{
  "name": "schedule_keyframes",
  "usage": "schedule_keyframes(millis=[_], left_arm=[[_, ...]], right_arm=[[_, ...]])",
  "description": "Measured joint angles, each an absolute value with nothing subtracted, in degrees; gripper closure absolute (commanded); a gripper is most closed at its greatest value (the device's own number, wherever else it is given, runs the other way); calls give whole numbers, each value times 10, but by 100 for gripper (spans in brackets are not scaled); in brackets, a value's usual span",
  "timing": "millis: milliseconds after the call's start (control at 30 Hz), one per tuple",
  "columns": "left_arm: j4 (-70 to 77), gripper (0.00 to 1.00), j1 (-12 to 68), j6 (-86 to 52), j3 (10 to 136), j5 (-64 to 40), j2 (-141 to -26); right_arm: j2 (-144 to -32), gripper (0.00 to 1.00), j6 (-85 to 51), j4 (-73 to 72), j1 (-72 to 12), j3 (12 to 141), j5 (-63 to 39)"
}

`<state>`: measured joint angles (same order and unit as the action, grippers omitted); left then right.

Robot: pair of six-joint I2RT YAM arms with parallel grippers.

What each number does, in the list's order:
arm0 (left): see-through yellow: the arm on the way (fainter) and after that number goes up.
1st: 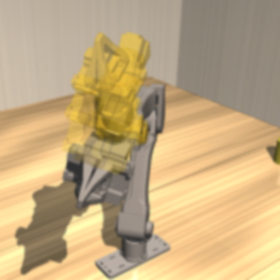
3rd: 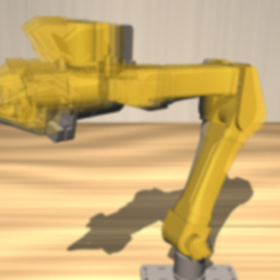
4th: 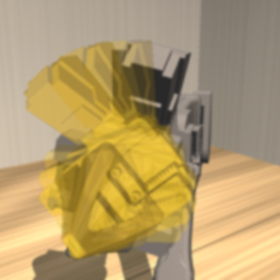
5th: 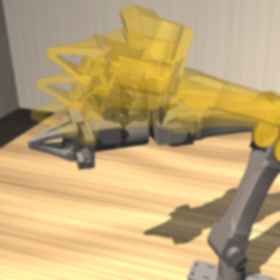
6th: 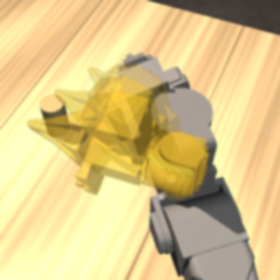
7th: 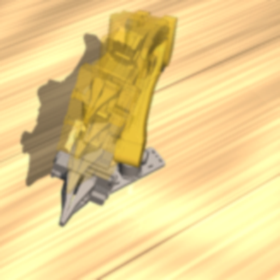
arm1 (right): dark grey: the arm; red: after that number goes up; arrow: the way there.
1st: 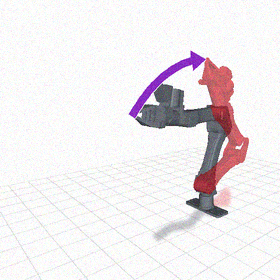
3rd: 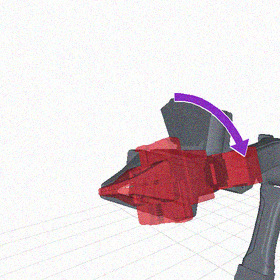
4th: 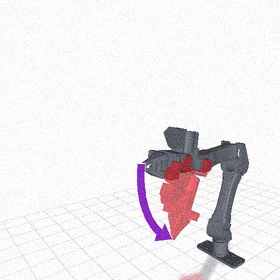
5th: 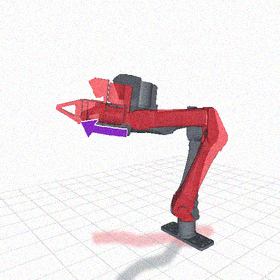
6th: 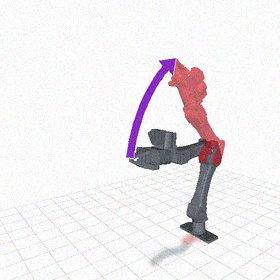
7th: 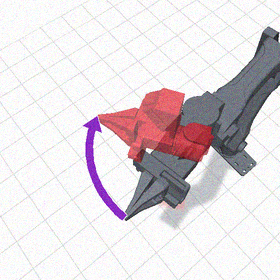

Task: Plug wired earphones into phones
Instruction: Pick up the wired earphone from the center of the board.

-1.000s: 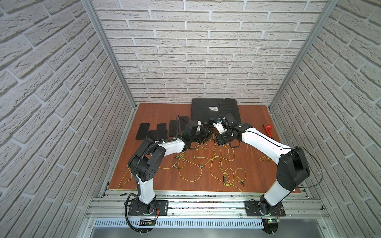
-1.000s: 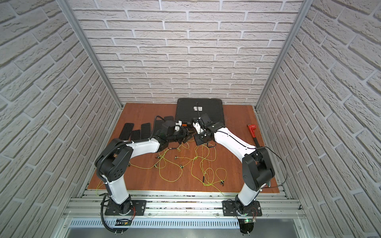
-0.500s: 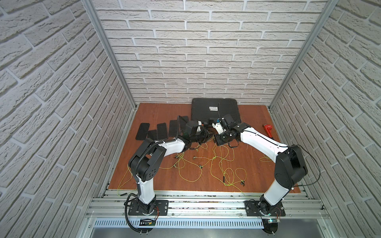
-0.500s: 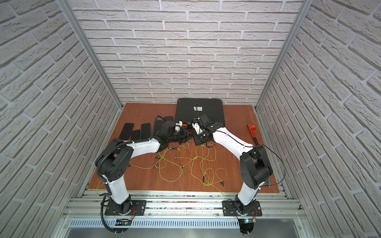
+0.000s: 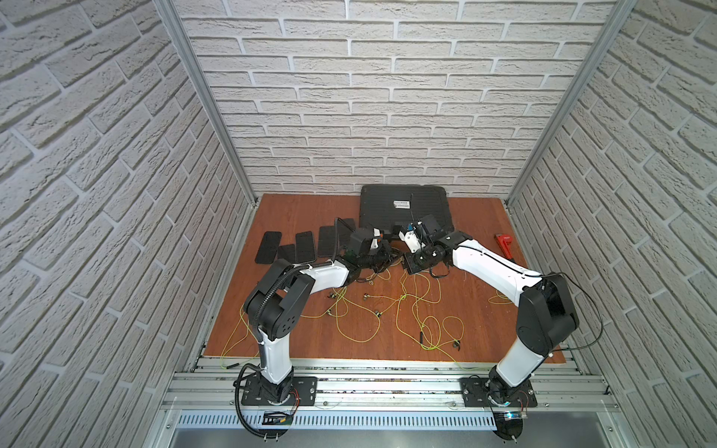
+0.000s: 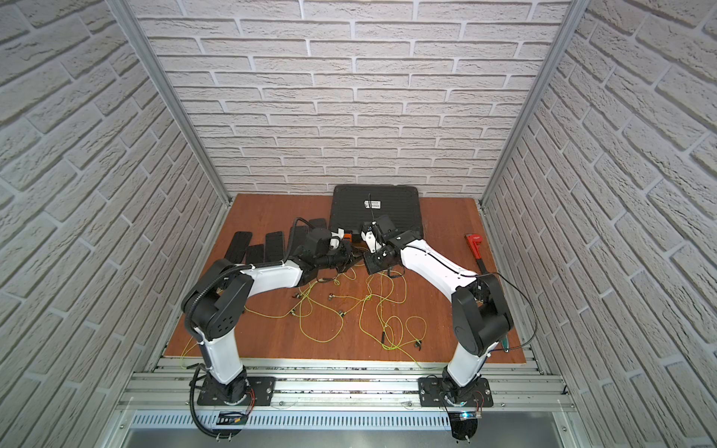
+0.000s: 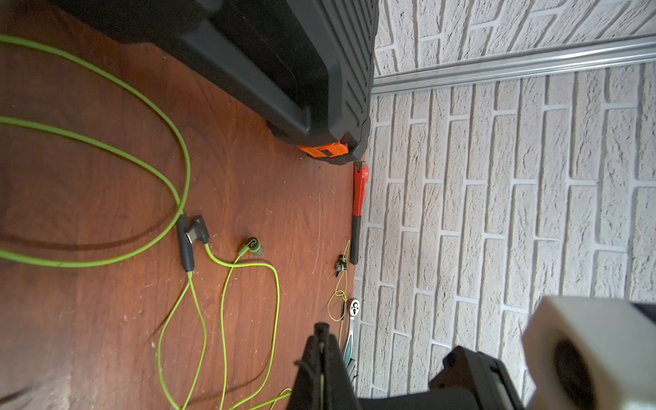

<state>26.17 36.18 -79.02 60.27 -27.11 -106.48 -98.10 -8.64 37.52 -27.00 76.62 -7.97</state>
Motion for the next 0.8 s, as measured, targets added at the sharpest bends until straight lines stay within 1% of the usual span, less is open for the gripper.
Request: schedule_keyframes(millis=[100, 167, 200, 233, 367, 500, 600, 667, 800], left_arm=[[262, 100, 362, -787, 603, -273, -1066], [263, 100, 361, -781, 603, -276, -1067], [263, 100, 359, -778, 603, -278, -1067], [263, 100, 357, -775, 603, -280, -1067], [264, 100, 343, -747, 603, -305, -1067], [275, 100, 316, -729, 605, -354, -1067], [314, 100, 297, -741, 606, -387, -1072], [340, 100, 288, -754, 607, -403, -1074], [378, 100, 283, -771, 609, -427, -1076]], right_arm=[[-981, 76, -87, 378, -267, 766, -90], [-981, 61, -87, 389, -260, 771, -101], [-978, 56, -89, 394, -251, 771, -119], [-976, 53, -87, 397, -244, 771, -134], [-953, 53, -95, 403, -160, 771, -248], [-943, 55, -119, 384, -78, 768, -377], [-944, 57, -163, 319, -58, 732, -471], [-944, 60, -195, 268, -57, 701, -516], [-955, 71, -260, 171, -59, 669, -567]])
